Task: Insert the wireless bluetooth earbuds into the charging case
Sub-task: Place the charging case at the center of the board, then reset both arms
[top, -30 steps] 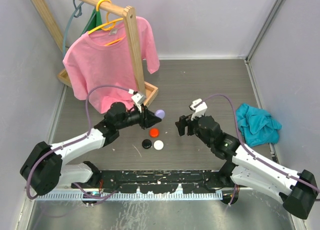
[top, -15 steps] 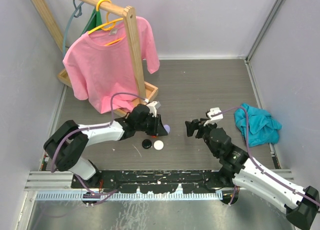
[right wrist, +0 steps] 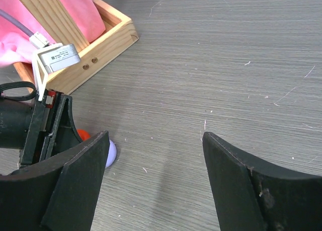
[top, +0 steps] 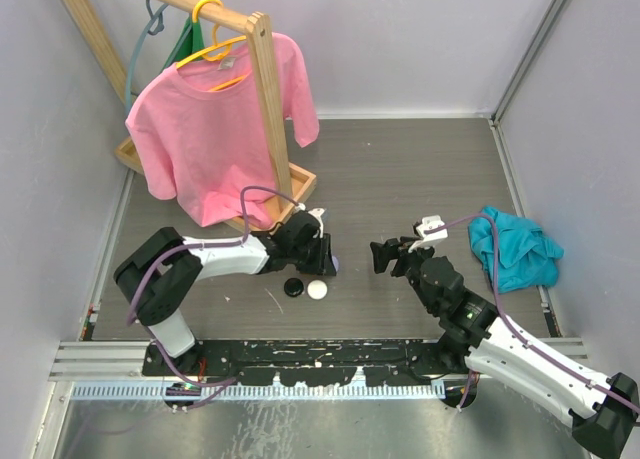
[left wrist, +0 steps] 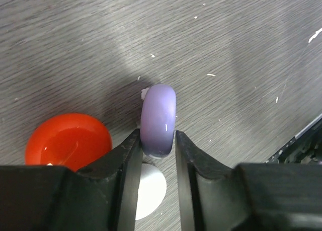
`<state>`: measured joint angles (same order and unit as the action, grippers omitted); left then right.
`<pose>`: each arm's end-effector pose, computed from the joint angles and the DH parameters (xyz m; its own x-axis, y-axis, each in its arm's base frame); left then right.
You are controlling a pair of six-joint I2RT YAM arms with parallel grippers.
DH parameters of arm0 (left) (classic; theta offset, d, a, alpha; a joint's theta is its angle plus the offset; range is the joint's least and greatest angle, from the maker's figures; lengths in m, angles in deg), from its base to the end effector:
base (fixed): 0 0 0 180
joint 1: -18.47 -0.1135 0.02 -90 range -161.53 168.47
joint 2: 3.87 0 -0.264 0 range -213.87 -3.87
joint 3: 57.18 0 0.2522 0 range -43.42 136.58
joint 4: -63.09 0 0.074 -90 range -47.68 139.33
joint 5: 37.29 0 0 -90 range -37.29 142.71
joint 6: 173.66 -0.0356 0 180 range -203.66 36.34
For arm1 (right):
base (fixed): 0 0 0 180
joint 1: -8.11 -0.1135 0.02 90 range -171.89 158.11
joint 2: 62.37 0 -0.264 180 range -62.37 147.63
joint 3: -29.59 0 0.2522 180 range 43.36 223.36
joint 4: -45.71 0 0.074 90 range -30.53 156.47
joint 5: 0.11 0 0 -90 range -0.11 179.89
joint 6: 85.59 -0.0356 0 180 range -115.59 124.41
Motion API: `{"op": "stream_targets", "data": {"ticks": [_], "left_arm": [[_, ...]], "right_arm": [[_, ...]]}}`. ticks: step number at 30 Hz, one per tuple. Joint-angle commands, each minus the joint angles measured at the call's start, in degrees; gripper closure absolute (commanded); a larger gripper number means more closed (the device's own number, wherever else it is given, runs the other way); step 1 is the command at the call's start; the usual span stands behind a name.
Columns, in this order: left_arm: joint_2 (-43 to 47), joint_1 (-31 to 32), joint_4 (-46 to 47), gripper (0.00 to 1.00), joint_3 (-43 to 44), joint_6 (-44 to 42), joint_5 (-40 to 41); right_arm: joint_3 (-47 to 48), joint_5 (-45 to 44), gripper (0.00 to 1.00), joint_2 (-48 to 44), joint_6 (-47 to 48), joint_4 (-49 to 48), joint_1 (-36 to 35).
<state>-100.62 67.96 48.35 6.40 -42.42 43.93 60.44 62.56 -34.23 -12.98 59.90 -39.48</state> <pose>0.2137 -0.2585 0.1567 -0.9016 0.0523 -0.4294 0.2972 0.7962 -0.5270 0.1083 0.0943 0.2289 -0.2334 0.1381 -0.9625 -0.2962 0.9327 0.2057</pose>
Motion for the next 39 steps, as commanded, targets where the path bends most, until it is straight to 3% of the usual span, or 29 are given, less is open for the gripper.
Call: {"op": "stream_targets", "data": {"ticks": [1,13,18,27,34,39], "left_arm": [[1.0,0.4,-1.8,0.64,1.8,0.4,2.0],[7.4,0.8,-5.1,0.42,0.8,-0.6,3.3],[13.7,0.6,-9.2,0.34,-0.2,-2.6,7.5],[31.3,-7.0,-16.4,0.21,-8.0,-5.6,14.6],[48.5,-17.4,-24.4,0.05,-15.6,-8.9,20.9],[58.7,-18.5,-25.6,0.02,-20.4,-6.6,25.1]], "right_arm": [[0.5,-0.4,0.2,-0.4,-0.7,-3.0,-0.1],[2.3,-2.3,0.19,-1.2,0.4,1.2,0.0],[2.8,-3.6,0.11,-1.8,0.5,3.5,0.0],[3.2,-8.6,0.0,-2.9,0.6,7.7,-0.1],[2.6,-14.6,0.0,-3.4,-0.6,9.0,-0.1],[2.8,-16.5,0.0,-3.3,-1.2,9.5,0.0]]}}
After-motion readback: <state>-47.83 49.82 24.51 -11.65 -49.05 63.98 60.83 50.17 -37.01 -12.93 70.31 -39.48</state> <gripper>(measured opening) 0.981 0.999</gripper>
